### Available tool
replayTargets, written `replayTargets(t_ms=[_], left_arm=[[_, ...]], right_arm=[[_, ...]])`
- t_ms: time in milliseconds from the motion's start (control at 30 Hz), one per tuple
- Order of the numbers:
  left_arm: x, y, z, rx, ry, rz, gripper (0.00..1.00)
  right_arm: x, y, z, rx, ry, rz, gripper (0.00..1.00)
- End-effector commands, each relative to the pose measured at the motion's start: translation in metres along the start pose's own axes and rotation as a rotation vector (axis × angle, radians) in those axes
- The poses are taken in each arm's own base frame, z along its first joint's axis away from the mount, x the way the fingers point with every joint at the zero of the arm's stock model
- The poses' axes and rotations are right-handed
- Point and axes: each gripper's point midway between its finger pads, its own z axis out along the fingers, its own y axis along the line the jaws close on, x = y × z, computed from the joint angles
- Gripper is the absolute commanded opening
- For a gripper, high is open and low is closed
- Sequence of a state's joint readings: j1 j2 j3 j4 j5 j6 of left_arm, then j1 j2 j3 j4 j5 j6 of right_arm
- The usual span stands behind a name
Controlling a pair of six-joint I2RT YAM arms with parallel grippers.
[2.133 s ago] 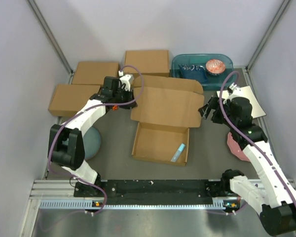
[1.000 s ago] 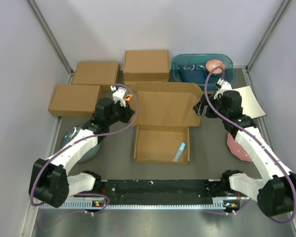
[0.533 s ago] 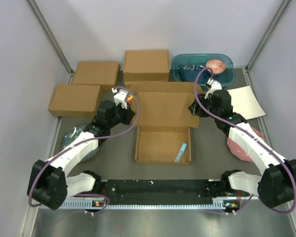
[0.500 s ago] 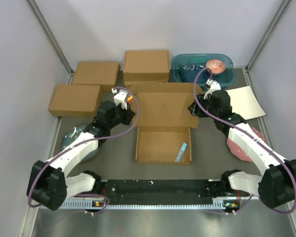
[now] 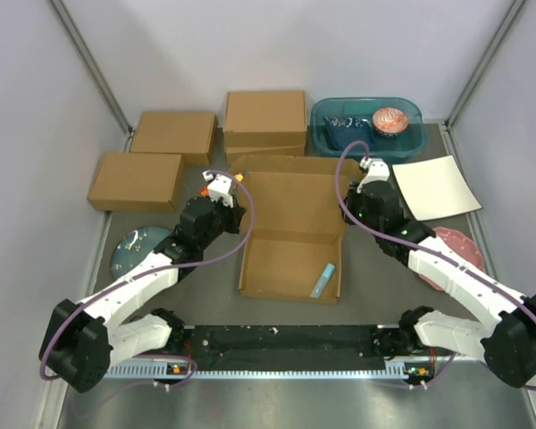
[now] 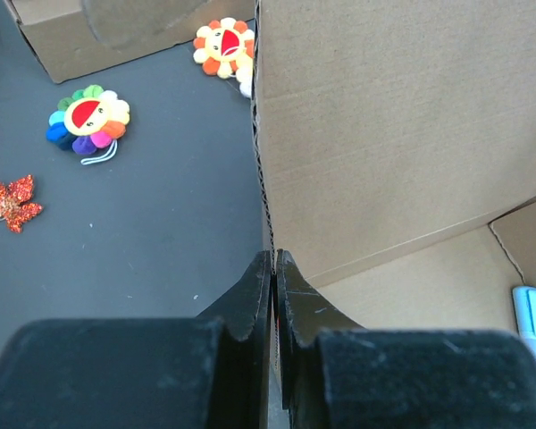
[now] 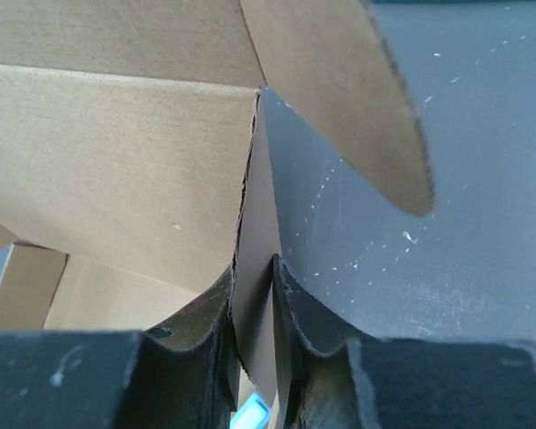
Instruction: Fold the paper box
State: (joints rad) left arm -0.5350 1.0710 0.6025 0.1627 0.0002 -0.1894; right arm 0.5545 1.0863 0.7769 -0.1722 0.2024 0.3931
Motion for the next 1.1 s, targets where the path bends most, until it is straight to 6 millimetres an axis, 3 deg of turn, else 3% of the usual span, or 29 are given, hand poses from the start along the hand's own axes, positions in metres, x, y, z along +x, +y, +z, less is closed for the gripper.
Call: replayTargets(t_ms=[0, 167, 267, 333, 533, 867, 967, 1000, 1067], left_arm=[[-0.021, -0.027, -0.002, 0.09, -0.093, -0.017, 0.06], [-0.021, -0.029, -0.006, 0.088, -0.101, -0.018, 0.05], [-0.02, -0.023, -0.008, 0.048, -0.116, -0.023, 0.04], [-0.019, -0.02, -0.009, 0.031, -0.12, -0.025, 0.04], [-0.023, -0.021, -0.012, 0.031, -0.153, -0.05, 0.04], [-0.028, -0.035, -0.016, 0.083, -0.111, -0.049, 0.08], [-0.027, -0.033, -0.019, 0.066, -0.077, -0.041, 0.16], [-0.036, -0.033, -0.021, 0.055, -0.085, -0.036, 0.22], [-0.03, -0.029, -0.021, 0.037, -0.036, -0.013, 0.31]], right_arm=[[0.013, 0.006, 0.002, 0.03, 0.013, 0.014, 0.15], [0.02, 0.006, -0.002, 0.072, 0.031, -0.023, 0.12], [0.022, 0.007, -0.006, 0.089, 0.056, -0.042, 0.22], [0.016, 0.008, -0.011, 0.092, 0.057, -0.041, 0.23], [0.025, 0.0, -0.017, 0.127, 0.112, -0.064, 0.12], [0.046, 0.001, -0.01, 0.185, 0.15, -0.089, 0.05], [0.044, 0.001, -0.01, 0.188, 0.141, -0.088, 0.04], [0.042, 0.001, -0.01, 0.186, 0.136, -0.092, 0.03], [0.04, 0.003, -0.01, 0.174, 0.13, -0.11, 0.03]])
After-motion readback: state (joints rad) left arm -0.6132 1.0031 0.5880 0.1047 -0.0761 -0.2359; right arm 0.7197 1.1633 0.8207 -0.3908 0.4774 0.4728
